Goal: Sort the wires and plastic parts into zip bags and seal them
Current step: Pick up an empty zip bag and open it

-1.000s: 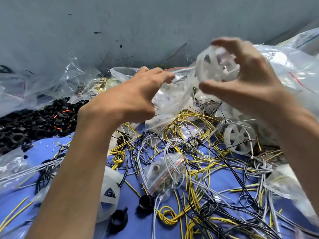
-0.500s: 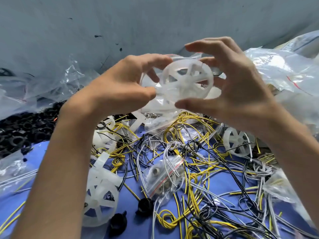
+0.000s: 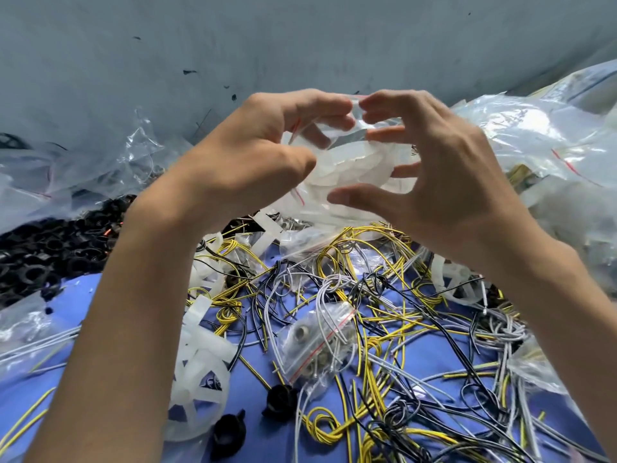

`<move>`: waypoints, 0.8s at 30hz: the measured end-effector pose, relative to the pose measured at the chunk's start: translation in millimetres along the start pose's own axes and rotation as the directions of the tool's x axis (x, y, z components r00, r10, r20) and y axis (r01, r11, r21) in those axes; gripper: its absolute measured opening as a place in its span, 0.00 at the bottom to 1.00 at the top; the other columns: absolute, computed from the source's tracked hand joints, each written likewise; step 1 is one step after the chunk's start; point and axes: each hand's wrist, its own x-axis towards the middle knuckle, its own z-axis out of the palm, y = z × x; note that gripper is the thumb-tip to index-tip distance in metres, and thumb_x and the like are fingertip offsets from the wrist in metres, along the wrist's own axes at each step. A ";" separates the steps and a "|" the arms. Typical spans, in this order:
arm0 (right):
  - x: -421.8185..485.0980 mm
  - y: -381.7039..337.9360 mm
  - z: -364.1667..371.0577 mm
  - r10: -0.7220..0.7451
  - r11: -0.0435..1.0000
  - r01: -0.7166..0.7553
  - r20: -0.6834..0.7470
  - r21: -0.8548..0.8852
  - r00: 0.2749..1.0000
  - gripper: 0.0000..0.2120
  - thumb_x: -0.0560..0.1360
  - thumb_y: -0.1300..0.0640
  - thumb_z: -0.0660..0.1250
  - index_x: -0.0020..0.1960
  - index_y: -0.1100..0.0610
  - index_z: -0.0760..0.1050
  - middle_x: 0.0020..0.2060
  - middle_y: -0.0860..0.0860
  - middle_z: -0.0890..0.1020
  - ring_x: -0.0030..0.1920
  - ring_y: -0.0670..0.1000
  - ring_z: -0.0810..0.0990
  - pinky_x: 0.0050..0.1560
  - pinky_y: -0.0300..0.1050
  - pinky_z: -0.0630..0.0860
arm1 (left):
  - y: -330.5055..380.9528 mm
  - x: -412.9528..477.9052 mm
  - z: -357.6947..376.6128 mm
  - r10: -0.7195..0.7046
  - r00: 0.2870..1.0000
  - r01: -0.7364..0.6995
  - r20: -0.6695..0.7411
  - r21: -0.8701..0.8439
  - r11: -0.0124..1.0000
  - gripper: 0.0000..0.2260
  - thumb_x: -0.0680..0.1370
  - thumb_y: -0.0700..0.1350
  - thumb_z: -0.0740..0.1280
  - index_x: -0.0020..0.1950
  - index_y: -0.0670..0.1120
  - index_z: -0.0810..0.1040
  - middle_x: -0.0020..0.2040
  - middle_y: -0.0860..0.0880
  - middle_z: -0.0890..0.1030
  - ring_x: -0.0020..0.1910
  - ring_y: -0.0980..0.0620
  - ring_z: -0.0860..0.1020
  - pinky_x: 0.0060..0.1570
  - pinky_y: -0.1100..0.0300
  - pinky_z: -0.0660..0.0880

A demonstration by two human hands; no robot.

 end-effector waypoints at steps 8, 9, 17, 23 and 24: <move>-0.2 2.5 -4.9 -0.061 0.996 0.066 -0.085 0.063 0.995 0.14 0.73 0.49 0.69 0.42 0.60 0.82 0.49 0.52 0.82 0.43 0.45 0.81 0.42 0.38 0.79 | -4.9 4.3 3.4 -0.099 0.992 0.089 -0.083 -0.123 0.988 0.26 0.62 0.33 0.55 0.56 0.47 0.77 0.49 0.55 0.81 0.40 0.67 0.76 0.34 0.77 0.68; -0.7 3.6 -5.3 -0.060 0.995 0.068 -0.107 0.073 0.992 0.15 0.74 0.51 0.68 0.38 0.62 0.82 0.45 0.52 0.83 0.37 0.43 0.80 0.40 0.36 0.78 | -6.6 4.3 2.2 -0.112 0.989 0.100 -0.095 -0.122 0.987 0.27 0.60 0.34 0.54 0.56 0.46 0.78 0.49 0.54 0.82 0.40 0.66 0.76 0.34 0.76 0.68; -4.0 4.7 -17.0 -0.143 0.979 0.091 0.296 0.183 0.944 0.29 0.72 0.58 0.67 0.71 0.57 0.62 0.61 0.47 0.76 0.58 0.43 0.77 0.56 0.40 0.74 | -1.6 7.7 9.1 -0.054 0.981 0.026 -0.185 -0.151 0.988 0.24 0.62 0.34 0.55 0.54 0.47 0.77 0.47 0.55 0.81 0.41 0.65 0.76 0.37 0.75 0.68; -1.5 14.2 -11.1 -0.191 0.959 0.260 0.428 -0.109 0.884 0.19 0.66 0.39 0.71 0.45 0.54 0.81 0.55 0.47 0.81 0.54 0.44 0.77 0.59 0.39 0.70 | -5.9 8.1 9.6 0.016 0.991 -0.070 -0.131 -0.423 0.903 0.19 0.68 0.33 0.57 0.53 0.47 0.78 0.53 0.51 0.81 0.48 0.56 0.80 0.44 0.65 0.74; -0.6 18.7 -9.5 -0.178 0.951 0.255 0.362 -0.176 0.915 0.15 0.68 0.43 0.72 0.43 0.56 0.81 0.51 0.49 0.83 0.51 0.49 0.79 0.56 0.45 0.73 | -13.2 10.0 7.0 -0.002 0.992 -0.062 -0.127 -0.491 0.869 0.16 0.71 0.35 0.57 0.51 0.49 0.77 0.54 0.51 0.82 0.50 0.53 0.82 0.46 0.61 0.76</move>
